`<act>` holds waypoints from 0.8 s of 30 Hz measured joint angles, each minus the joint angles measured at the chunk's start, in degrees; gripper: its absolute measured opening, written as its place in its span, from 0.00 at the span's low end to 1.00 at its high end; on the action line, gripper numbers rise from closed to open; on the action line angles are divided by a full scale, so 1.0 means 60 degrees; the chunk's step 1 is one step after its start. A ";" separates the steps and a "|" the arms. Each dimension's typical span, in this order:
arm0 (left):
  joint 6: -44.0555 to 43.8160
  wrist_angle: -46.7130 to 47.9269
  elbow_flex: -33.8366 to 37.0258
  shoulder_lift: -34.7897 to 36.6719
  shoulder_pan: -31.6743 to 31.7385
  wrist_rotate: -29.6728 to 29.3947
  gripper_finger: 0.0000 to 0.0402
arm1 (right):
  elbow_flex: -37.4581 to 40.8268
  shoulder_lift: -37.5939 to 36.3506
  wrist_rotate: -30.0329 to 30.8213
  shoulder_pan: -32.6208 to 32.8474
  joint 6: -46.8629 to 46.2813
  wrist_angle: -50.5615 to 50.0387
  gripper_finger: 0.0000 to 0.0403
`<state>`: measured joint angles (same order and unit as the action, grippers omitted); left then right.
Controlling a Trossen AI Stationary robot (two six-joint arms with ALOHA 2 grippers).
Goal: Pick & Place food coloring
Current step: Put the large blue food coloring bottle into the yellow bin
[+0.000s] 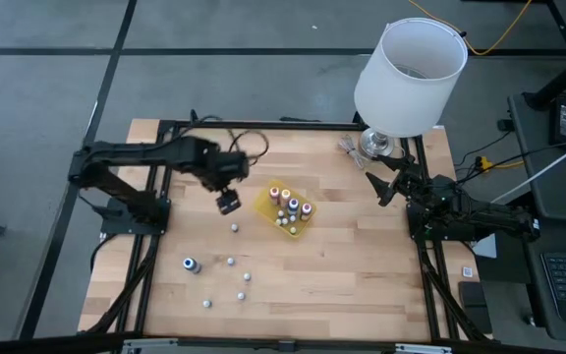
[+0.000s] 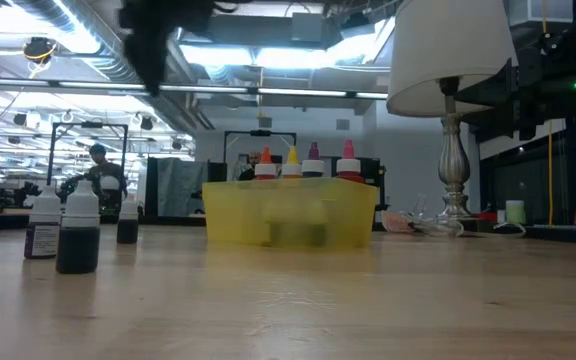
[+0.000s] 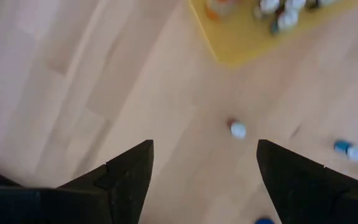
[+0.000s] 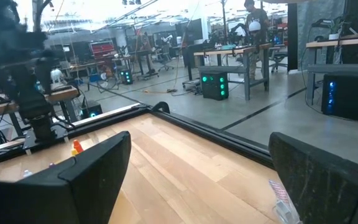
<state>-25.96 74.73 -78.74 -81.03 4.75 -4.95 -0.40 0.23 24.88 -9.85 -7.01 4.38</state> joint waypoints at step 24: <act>-0.5829 0.0017 0.2387 0.0339 -0.5125 0.0251 0.69 | 0.0003 0.0000 0.0000 0.0000 0.0000 -0.0003 0.95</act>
<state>-60.93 74.83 -64.42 -79.00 -26.00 -3.44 -0.38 0.23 24.88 -9.85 -7.01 4.36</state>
